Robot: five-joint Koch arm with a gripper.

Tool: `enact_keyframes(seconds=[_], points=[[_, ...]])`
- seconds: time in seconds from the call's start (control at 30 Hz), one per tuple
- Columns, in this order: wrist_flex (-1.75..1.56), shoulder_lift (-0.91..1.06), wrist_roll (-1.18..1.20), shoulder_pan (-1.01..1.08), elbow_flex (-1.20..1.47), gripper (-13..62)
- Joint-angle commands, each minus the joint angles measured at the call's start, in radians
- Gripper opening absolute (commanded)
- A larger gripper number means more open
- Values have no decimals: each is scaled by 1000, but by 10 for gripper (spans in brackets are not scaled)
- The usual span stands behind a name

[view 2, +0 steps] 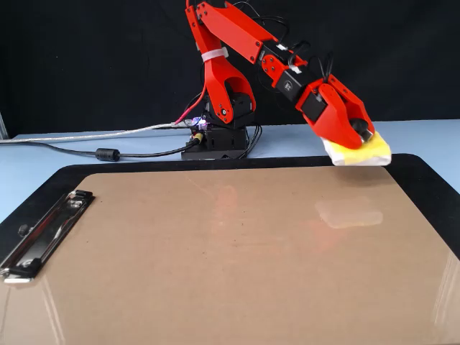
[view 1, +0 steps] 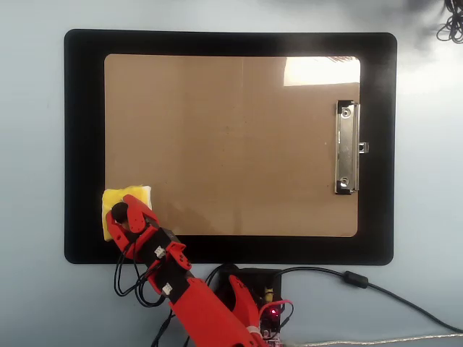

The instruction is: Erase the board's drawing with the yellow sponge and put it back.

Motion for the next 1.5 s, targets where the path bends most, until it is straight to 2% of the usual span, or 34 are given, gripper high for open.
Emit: enact_keyframes(seconds=[0.0,0.27,0.3,0.33,0.37,0.4,0.43,0.73,0.8,0.97,1.17,1.33,1.47], points=[[-124,-18,-32,-14,-49,-82],[-313,-216,-34,-18,-48,-64],[-324,-222,-35,-18,-46,-7],[-328,-222,-37,-21,-46,89],[-328,-219,-37,-29,-48,219],[-327,-218,-37,-41,-49,300],[-327,-213,-37,-58,-51,338],[-207,21,-51,-64,-25,339],[-87,100,-51,-63,-35,338],[500,373,-98,-20,-173,339],[1244,403,-52,374,-451,340],[1374,411,210,723,-451,339],[1378,411,307,896,-265,339]])
